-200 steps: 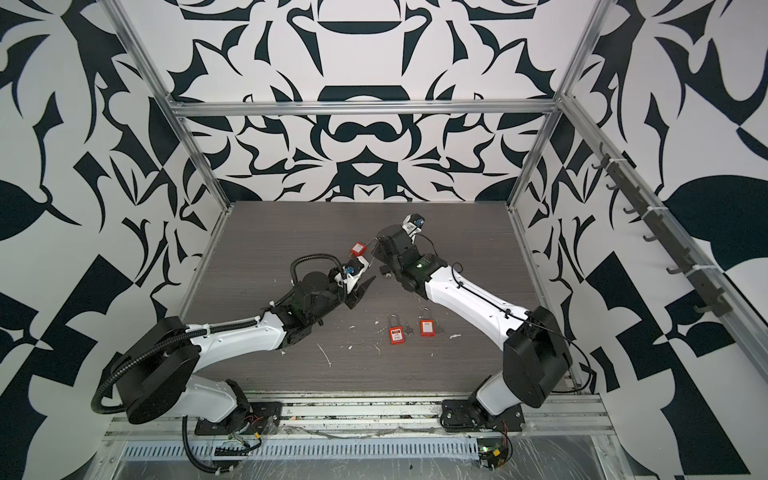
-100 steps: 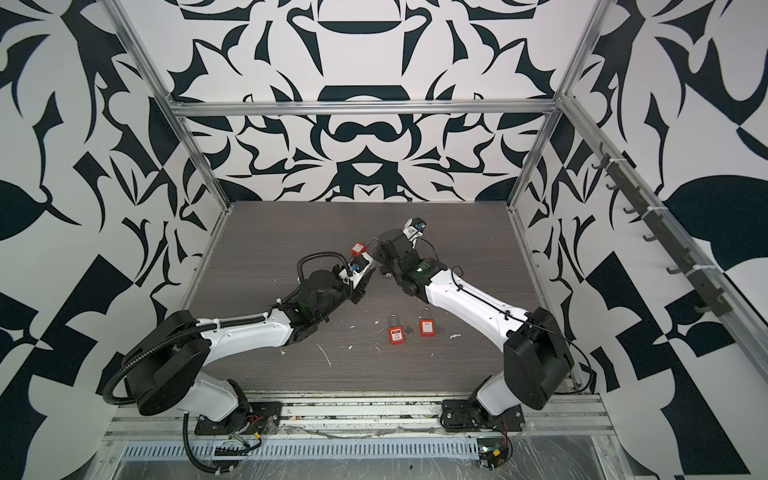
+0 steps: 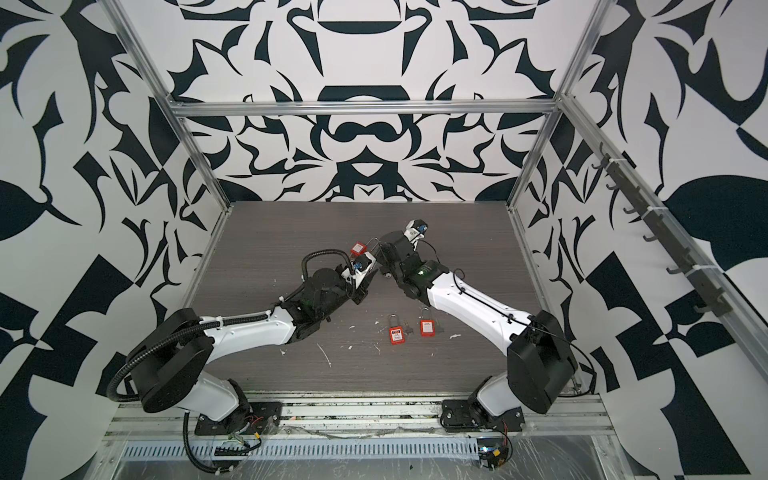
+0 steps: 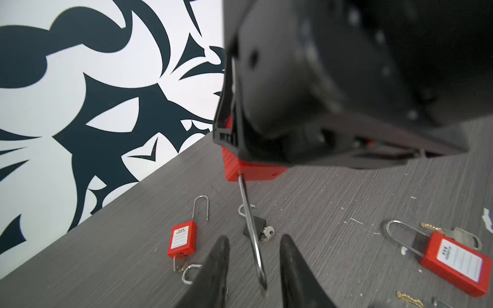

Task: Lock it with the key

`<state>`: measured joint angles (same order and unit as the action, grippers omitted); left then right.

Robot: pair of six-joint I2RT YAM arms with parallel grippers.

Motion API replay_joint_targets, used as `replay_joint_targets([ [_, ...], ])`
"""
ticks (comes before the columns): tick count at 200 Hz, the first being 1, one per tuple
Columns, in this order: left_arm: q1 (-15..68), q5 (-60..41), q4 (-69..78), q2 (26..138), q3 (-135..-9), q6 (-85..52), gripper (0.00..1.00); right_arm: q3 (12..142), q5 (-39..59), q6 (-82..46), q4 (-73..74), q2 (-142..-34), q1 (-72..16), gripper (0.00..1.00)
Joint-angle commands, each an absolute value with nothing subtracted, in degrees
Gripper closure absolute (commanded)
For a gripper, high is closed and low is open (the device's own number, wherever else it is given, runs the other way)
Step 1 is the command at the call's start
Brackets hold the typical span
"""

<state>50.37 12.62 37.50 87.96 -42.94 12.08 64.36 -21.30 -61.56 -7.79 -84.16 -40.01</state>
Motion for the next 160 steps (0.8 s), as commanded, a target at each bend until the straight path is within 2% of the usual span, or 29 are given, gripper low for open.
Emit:
replay_joint_targets([
  [1,50.45,12.94,35.57,88.93,-45.35,11.01,0.68,64.51,-23.06,-61.74,-4.71,-81.66,-40.60,0.80],
  [27,50.45,12.82,34.58,88.83,-45.70,11.07,0.74,64.17,-23.19,-61.77,-4.33,-81.54,-40.86,0.80],
  [78,50.41,11.39,33.50,88.53,-45.87,10.78,0.94,62.99,-22.46,-60.53,-1.34,-81.12,-41.13,0.79],
  [94,50.23,10.15,33.24,88.48,-45.88,10.22,1.00,61.44,-20.55,-57.51,2.54,-81.22,-41.13,0.70],
  [106,49.73,8.60,32.72,87.99,-45.85,9.49,1.00,59.91,-19.12,-55.76,5.04,-81.08,-41.13,0.54],
  [126,47.54,1.32,31.51,86.40,-45.32,7.39,1.00,56.37,-16.80,-54.69,11.06,-80.41,-41.05,0.38],
  [160,43.68,-6.89,29.48,82.78,-43.72,3.87,1.00,50.63,-15.79,-51.94,19.43,-78.39,-40.96,0.32],
])
